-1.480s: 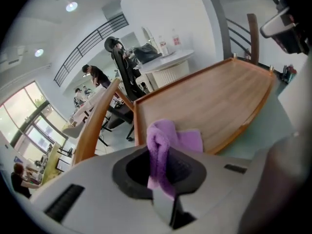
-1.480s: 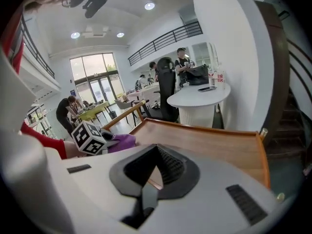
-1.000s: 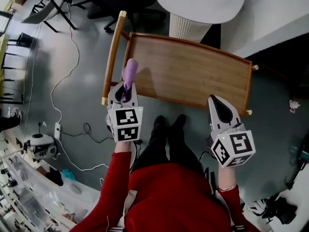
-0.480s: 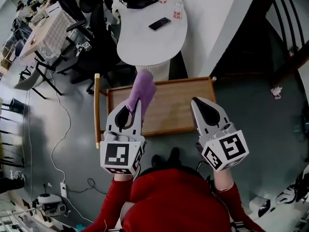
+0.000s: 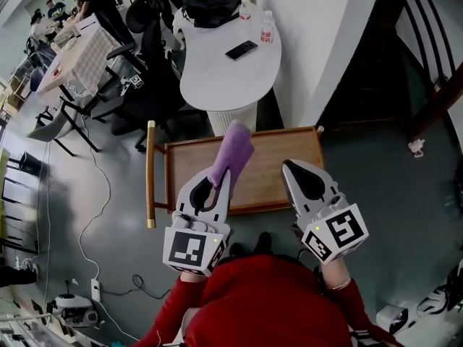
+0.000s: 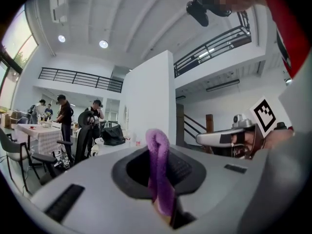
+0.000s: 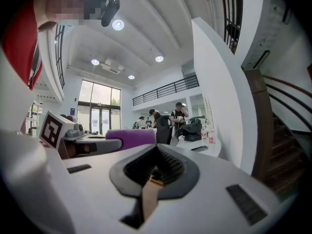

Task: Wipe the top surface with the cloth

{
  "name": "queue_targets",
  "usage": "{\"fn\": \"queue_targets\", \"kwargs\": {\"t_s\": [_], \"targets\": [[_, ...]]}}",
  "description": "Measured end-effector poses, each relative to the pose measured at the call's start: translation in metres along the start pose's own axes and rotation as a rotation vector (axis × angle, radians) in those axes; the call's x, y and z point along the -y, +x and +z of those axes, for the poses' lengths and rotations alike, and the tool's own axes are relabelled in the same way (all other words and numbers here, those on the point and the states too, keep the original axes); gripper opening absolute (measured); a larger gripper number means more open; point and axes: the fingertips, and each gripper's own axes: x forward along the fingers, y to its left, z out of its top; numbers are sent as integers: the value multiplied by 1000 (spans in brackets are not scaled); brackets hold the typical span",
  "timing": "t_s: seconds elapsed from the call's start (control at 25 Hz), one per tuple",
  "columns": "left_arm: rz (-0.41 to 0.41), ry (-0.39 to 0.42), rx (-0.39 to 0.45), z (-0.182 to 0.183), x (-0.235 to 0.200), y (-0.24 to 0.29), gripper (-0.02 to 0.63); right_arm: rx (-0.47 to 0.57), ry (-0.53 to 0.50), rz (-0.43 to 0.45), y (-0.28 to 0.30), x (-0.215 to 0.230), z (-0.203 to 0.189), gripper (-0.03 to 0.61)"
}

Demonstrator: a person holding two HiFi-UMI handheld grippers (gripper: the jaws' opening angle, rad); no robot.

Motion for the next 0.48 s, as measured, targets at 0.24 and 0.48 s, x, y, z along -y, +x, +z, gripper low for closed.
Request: {"fn": "queue_targets", "kwargs": {"t_s": [0.24,0.48], "targets": [[19,-6,-5,-9,1,-13,48,41,44,32,-7,-3,-5,5],[25,9,8,-8,-1,-19,48,39,20,15,-8,-6,-5,5]]}}
